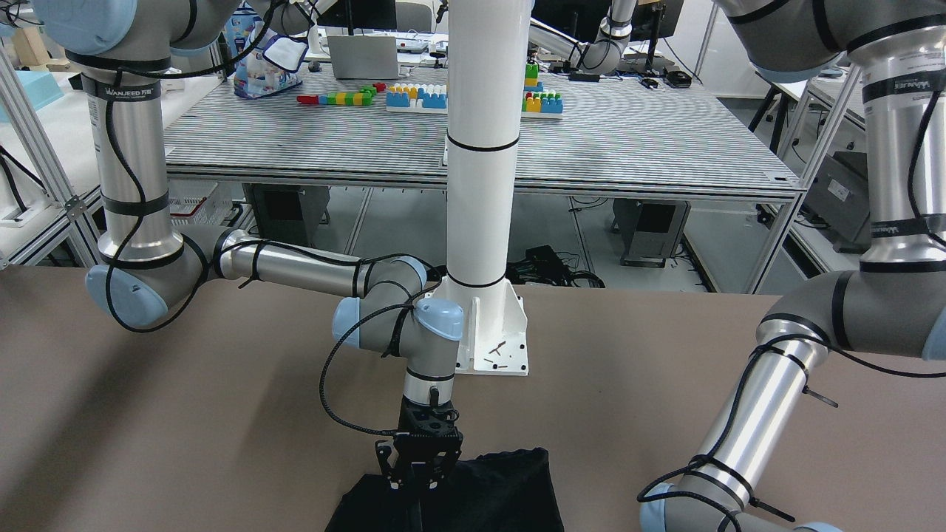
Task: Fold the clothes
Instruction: 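Press the right gripper along the folded seam, sliding toward the robot, then slide the right gripper along the fold toward the collar, smoothing the shirt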
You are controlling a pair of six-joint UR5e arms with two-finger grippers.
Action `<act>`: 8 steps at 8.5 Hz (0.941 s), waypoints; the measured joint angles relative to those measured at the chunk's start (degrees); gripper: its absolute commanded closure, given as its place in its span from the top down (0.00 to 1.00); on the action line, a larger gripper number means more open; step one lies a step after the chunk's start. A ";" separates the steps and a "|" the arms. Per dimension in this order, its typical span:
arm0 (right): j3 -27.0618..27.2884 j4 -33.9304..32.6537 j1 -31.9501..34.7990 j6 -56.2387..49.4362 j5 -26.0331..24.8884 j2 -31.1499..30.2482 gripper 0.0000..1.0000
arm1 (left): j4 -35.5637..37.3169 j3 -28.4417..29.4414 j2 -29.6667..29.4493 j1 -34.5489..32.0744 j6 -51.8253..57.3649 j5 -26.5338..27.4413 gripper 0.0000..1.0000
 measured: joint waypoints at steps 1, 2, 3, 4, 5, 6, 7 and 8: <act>0.42 -0.21 -0.03 -0.06 0.06 -0.03 0.00 | 0.02 0.00 -0.02 0.04 0.00 0.01 1.00; 1.34 -0.98 -0.05 -0.30 0.24 -0.06 0.00 | 0.02 0.00 -0.03 0.05 -0.01 0.02 1.00; 2.20 -2.09 -0.06 -0.86 0.56 -0.17 0.00 | 0.03 0.00 -0.03 0.07 -0.06 0.03 1.00; 2.62 -2.75 -0.06 -1.25 0.78 -0.46 0.00 | 0.03 0.00 -0.02 0.10 -0.26 0.10 1.00; 2.79 -3.06 -0.07 -1.43 0.88 -0.73 0.00 | 0.03 0.00 0.01 0.30 -0.74 0.44 1.00; 2.86 -3.18 -0.11 -1.41 0.93 -0.63 0.00 | 0.03 0.00 0.01 0.56 -1.12 0.94 1.00; 2.95 -3.18 -0.06 -1.50 1.02 -0.58 0.00 | 0.03 0.00 0.01 0.74 -1.51 1.27 1.00; 3.29 -3.09 0.23 -2.22 1.44 -1.01 0.00 | 0.03 0.00 0.03 0.82 -1.81 1.42 1.00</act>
